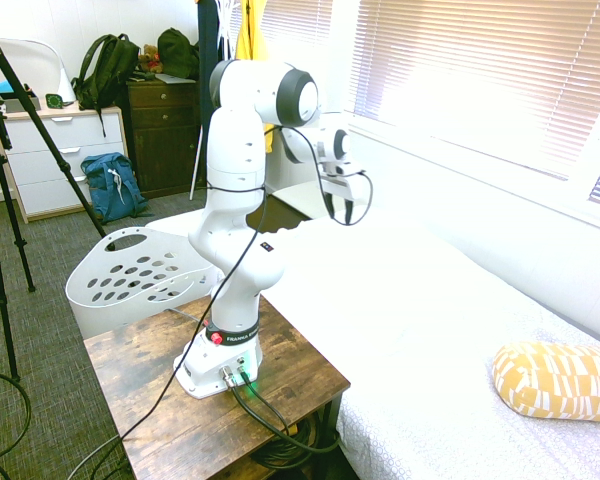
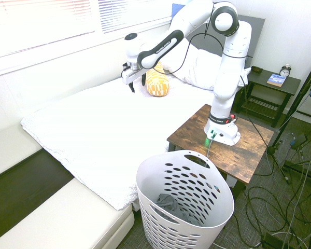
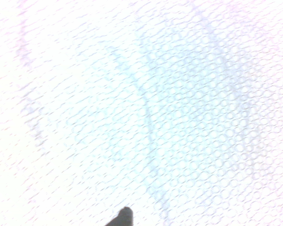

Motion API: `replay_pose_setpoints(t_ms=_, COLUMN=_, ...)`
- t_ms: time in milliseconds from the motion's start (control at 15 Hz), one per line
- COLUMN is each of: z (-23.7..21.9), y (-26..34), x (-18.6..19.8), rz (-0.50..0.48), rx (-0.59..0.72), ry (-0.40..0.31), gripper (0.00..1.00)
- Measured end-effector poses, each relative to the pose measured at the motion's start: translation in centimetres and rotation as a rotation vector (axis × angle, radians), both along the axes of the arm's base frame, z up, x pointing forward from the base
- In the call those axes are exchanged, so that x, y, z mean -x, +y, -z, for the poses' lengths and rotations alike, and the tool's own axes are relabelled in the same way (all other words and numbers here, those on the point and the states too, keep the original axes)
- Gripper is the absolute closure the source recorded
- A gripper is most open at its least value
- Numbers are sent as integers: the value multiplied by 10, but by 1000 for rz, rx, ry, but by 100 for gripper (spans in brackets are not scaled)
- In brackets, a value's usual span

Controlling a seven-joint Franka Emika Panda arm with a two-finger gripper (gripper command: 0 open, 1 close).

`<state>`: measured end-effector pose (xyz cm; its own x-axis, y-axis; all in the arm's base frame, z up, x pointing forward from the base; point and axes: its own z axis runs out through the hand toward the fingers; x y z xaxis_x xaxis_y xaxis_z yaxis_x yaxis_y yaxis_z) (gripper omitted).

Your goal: Put my clothes in the laundry bag

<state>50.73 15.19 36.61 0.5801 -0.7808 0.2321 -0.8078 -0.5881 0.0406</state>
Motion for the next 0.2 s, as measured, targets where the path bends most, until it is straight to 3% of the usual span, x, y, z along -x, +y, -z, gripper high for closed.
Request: replay_pose_setpoints(t_ms=200, z=2, y=-80, x=-27, rz=67, rx=-26, ry=14, gripper=0)
